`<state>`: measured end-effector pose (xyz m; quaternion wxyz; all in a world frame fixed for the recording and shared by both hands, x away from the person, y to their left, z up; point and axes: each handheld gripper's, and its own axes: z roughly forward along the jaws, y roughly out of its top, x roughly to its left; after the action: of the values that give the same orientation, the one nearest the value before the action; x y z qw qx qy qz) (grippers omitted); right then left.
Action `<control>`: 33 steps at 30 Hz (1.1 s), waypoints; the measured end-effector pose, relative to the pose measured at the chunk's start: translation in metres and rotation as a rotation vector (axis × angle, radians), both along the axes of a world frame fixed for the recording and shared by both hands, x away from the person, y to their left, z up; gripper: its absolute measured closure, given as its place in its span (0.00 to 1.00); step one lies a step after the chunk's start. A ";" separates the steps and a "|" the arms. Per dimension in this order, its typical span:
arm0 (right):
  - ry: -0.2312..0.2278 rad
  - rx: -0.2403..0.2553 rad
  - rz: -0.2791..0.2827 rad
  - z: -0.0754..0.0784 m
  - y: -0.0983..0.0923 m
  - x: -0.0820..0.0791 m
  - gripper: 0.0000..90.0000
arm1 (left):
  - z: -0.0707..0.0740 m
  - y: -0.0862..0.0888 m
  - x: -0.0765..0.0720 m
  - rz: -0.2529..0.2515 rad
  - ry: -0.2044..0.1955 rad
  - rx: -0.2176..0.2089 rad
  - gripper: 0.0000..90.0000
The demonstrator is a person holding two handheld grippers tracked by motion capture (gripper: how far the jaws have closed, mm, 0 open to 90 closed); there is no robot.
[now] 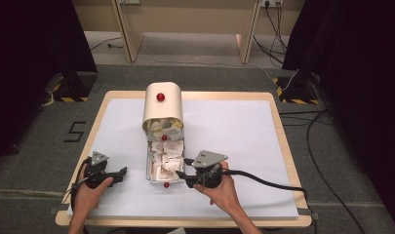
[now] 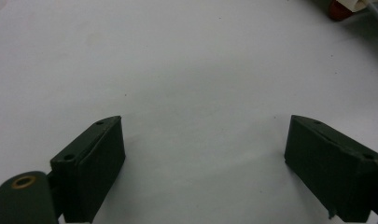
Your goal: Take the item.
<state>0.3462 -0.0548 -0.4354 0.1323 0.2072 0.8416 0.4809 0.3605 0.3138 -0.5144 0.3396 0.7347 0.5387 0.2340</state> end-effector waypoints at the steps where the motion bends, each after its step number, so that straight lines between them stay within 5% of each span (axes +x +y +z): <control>1: 0.001 -0.001 0.009 -0.001 0.003 0.000 0.59 | 0.000 0.000 0.000 0.002 -0.001 -0.002 0.13; 8: -0.011 -0.052 0.055 -0.007 0.030 0.003 0.65 | 0.000 0.000 0.000 0.001 -0.002 -0.003 0.13; 21: 0.034 -0.080 0.050 -0.021 0.037 0.014 0.69 | 0.000 0.000 0.000 0.000 -0.001 -0.001 0.13; 33: 0.037 -0.121 0.088 -0.031 0.041 0.014 0.92 | 0.000 0.000 0.000 0.002 -0.002 -0.003 0.13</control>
<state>0.3606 -0.0143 -0.4661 0.1077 0.1707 0.8796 0.4307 0.3606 0.3136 -0.5146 0.3411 0.7334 0.5393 0.2343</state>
